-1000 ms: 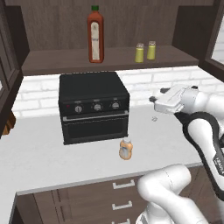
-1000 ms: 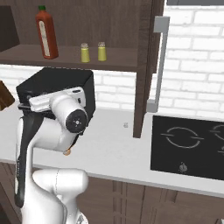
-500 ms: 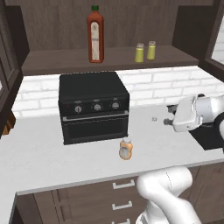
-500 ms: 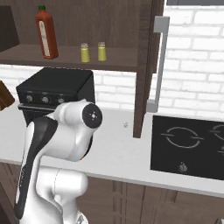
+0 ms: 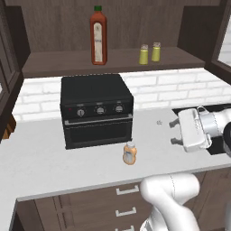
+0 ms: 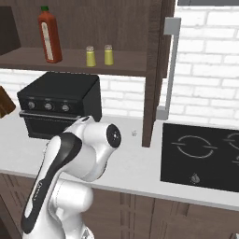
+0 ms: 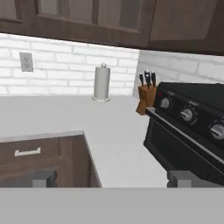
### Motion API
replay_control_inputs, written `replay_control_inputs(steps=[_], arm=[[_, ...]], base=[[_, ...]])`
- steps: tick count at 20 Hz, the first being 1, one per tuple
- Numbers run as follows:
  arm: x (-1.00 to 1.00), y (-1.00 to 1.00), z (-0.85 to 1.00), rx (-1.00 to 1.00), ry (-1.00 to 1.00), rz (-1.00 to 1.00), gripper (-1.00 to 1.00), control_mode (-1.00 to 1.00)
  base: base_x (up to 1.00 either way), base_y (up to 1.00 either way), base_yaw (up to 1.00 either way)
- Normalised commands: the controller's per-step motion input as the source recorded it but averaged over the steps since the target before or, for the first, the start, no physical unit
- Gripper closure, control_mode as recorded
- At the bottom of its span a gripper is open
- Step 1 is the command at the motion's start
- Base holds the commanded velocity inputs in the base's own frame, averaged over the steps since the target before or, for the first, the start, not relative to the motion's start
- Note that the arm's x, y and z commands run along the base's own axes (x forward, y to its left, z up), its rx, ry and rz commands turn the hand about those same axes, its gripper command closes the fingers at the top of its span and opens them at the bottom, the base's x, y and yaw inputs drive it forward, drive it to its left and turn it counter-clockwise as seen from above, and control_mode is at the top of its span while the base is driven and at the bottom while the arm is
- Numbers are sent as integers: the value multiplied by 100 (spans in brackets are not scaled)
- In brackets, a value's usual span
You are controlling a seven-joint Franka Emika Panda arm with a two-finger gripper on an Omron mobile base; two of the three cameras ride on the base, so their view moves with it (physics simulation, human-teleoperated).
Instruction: Put the shaker and condiment bottle from the counter next to their counterparts in the cabinet.
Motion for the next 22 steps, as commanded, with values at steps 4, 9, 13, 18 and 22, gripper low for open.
replay_control_inputs(steps=[4, 9, 13, 18, 22], arm=[[0, 55, -100, 0, -25, 4, -100, -100], [0, 58, -89, 0, -10, 0, -100, -100], [0, 3, 0, 0, 1, 0, -100, -100], [-12, 20, -34, 3, 0, -17, -100, -100], [5, 31, -33, 1, 1, -28, -100, -100]], base=[[0, 0, 0], [0, 0, 0], [0, 0, 0], [0, 0, 0], [0, 0, 0]])
